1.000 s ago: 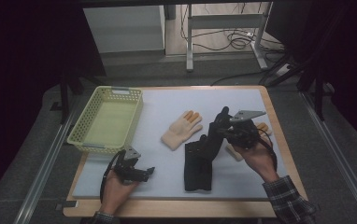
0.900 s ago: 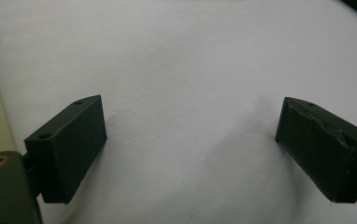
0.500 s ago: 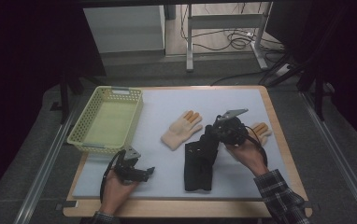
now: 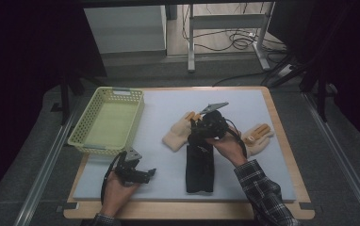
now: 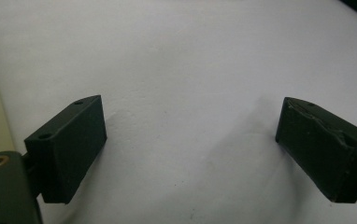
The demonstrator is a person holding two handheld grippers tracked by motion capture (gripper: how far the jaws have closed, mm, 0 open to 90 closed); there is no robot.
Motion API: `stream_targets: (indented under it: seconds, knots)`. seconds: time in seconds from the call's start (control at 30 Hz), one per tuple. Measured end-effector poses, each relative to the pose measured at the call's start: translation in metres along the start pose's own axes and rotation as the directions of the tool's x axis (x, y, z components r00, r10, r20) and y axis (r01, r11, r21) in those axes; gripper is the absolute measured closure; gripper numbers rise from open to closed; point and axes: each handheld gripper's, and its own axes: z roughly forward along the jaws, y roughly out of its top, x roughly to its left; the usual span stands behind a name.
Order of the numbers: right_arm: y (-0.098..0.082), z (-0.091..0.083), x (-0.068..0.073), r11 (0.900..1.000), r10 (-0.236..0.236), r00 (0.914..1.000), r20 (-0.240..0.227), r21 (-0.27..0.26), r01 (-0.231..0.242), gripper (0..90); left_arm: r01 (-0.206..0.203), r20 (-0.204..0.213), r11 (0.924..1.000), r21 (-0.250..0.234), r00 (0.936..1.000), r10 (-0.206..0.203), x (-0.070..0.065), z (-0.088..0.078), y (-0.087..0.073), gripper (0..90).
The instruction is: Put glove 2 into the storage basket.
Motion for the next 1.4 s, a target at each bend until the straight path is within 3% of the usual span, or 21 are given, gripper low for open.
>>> stream_targets:
  seconds: [0.1, 0.2, 0.3, 0.37, 0.4, 0.47, 0.57, 0.63, 0.73, 0.83, 0.97, 1.1, 1.4]
  knots:
    - [-0.011, -0.001, -0.008, 1.0, 0.019, 0.9997, 0.016, 0.006, -0.019, 60.2, 0.0, 0.0, 1.0, 0.0, 1.0, 0.0, 0.0, 0.0, 0.0, 8.8]
    - [-0.023, 0.003, -0.015, 0.999, 0.045, 0.999, 0.0, 0.003, -0.045, 52.7, 0.0, 0.0, 1.0, 0.0, 1.0, 0.0, 0.0, 0.0, 0.0, 8.7]
    - [-0.033, 0.018, -0.016, 0.999, 0.049, 0.9986, -0.021, 0.023, -0.048, 45.4, 0.0, 0.0, 1.0, 0.0, 1.0, 0.0, 0.0, 0.0, 0.0, 8.7]
    - [-0.036, 0.027, -0.014, 0.999, 0.039, 0.999, -0.022, 0.039, -0.039, 45.3, 0.0, -0.001, 1.0, 0.0, 1.0, 0.0, 0.0, 0.0, 0.0, 8.8]
    - [-0.039, 0.038, -0.012, 0.998, 0.019, 0.9998, -0.012, 0.061, -0.018, 47.7, 0.0, -0.001, 1.0, 0.0, 1.0, 0.0, 0.0, 0.0, 0.0, 8.8]
    - [-0.04, 0.042, -0.01, 0.997, 0.005, 1.0, -0.008, 0.071, -0.005, 49.8, 0.0, -0.001, 1.0, 0.0, 1.0, 0.0, 0.0, 0.0, 0.0, 8.8]
    - [-0.046, 0.046, -0.006, 0.998, -0.016, 0.9999, 0.002, 0.069, 0.015, 70.9, 0.0, -0.001, 1.0, -0.001, 1.0, 0.0, 0.0, 0.0, 0.0, 8.7]
    - [-0.049, 0.047, -0.005, 0.998, 0.01, 0.9999, 0.001, 0.07, -0.01, 83.6, 0.0, -0.001, 1.0, -0.001, 1.0, 0.0, 0.0, 0.0, 0.0, 8.7]
    - [-0.049, 0.048, -0.001, 0.997, 0.028, 0.9995, 0.017, 0.072, -0.029, 86.8, 0.0, -0.001, 1.0, -0.001, 1.0, 0.0, 0.0, 0.0, 0.0, 8.7]
    - [-0.048, 0.046, 0.001, 0.997, 0.002, 0.9995, 0.031, 0.071, -0.004, 87.8, 0.0, -0.001, 1.0, -0.001, 1.0, 0.0, 0.0, 0.0, 0.0, 8.8]
    - [-0.041, 0.029, -0.002, 0.999, 0.025, 0.9996, 0.014, 0.024, -0.026, 87.9, -0.001, -0.001, 1.0, 0.001, 1.0, 0.001, 0.0, 0.0, 0.0, 8.7]
    - [-0.03, 0.004, -0.003, 1.0, 0.013, 0.9999, 0.007, -0.006, -0.013, 87.9, -0.001, 0.0, 1.0, 0.0, 1.0, 0.001, 0.0, 0.0, 0.0, 8.7]
    - [-0.025, -0.039, 0.015, 1.0, 0.0, 0.9998, -0.021, -0.031, -0.001, 87.9, 0.001, -0.002, 1.0, -0.002, 1.0, -0.001, 0.0, 0.0, 0.0, 8.8]
